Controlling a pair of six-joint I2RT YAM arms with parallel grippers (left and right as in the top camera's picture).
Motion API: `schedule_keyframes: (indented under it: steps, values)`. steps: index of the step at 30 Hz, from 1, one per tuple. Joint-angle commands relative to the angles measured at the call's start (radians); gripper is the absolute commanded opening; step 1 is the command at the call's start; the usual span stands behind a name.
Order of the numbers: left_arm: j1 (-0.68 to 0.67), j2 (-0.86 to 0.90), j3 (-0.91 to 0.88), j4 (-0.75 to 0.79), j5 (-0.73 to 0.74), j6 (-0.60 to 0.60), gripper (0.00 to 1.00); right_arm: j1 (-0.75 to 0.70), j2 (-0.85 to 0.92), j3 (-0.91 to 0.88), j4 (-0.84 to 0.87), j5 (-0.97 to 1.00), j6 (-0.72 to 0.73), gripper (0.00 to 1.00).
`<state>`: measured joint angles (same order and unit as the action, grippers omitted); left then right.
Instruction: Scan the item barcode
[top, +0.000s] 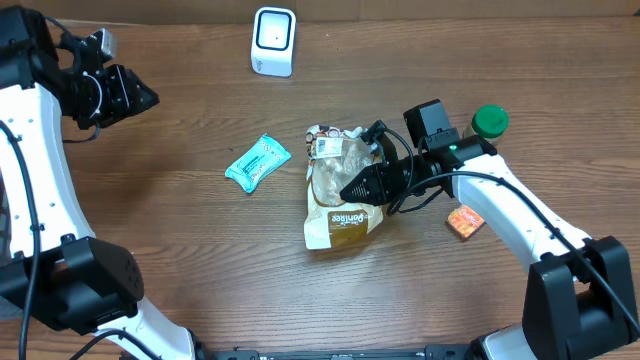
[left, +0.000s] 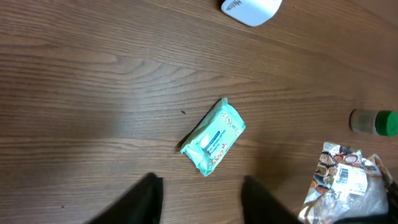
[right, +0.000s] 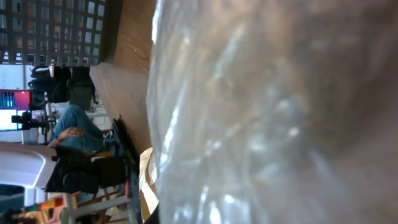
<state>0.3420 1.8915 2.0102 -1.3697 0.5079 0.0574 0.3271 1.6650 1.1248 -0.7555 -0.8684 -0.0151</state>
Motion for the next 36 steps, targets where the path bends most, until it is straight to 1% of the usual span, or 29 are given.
schedule_keyframes:
  steps: [1,2,3,9,14,16,19,24,26,32,33,35,36]
  values:
    - [-0.006,-0.007,0.01,-0.003,-0.034,0.029,0.55,-0.001,-0.038,0.077,-0.037,-0.032,-0.018,0.04]
    - [-0.006,-0.007,0.01,-0.003,-0.051,0.029,0.72,-0.001,-0.038,0.101,-0.066,-0.032,-0.035,0.04]
    - [-0.006,-0.007,0.01,-0.003,-0.056,0.029,1.0,-0.001,-0.038,0.12,-0.088,-0.031,-0.049,0.04]
    - [-0.006,-0.007,0.01,-0.003,-0.074,0.029,1.0,-0.001,-0.038,0.218,-0.164,-0.032,-0.137,0.04]
    - [-0.006,-0.007,0.01,-0.003,-0.074,0.029,1.0,0.009,-0.043,0.258,-0.236,-0.069,-0.316,0.04]
    - [-0.006,-0.007,0.01,-0.003,-0.097,0.029,1.0,0.02,-0.048,0.259,-0.254,-0.068,-0.361,0.04]
    - [-0.006,-0.007,0.01,-0.003,-0.127,0.029,1.0,0.021,-0.048,0.258,-0.257,-0.063,-0.362,0.04]
    - [-0.006,-0.007,0.01,-0.003,-0.127,0.029,1.0,0.021,-0.048,0.258,-0.261,-0.051,-0.361,0.04]
    - [-0.006,-0.007,0.01,-0.003,-0.127,0.029,0.99,0.023,-0.048,0.258,-0.267,-0.02,-0.38,0.04]
    - [-0.006,-0.007,0.01,-0.003,-0.127,0.029,1.0,0.027,-0.047,0.254,-0.279,0.039,-0.565,0.04]
    - [-0.006,-0.007,0.01,-0.003,-0.127,0.029,0.99,0.027,-0.047,0.251,-0.275,0.072,-0.603,0.04]
    - [-0.006,-0.007,0.01,-0.003,-0.127,0.029,1.0,0.027,-0.047,0.244,-0.263,0.117,-0.623,0.04]
    - [-0.006,-0.007,0.01,-0.003,-0.127,0.029,1.0,0.027,-0.047,0.222,-0.227,0.164,-0.623,0.04]
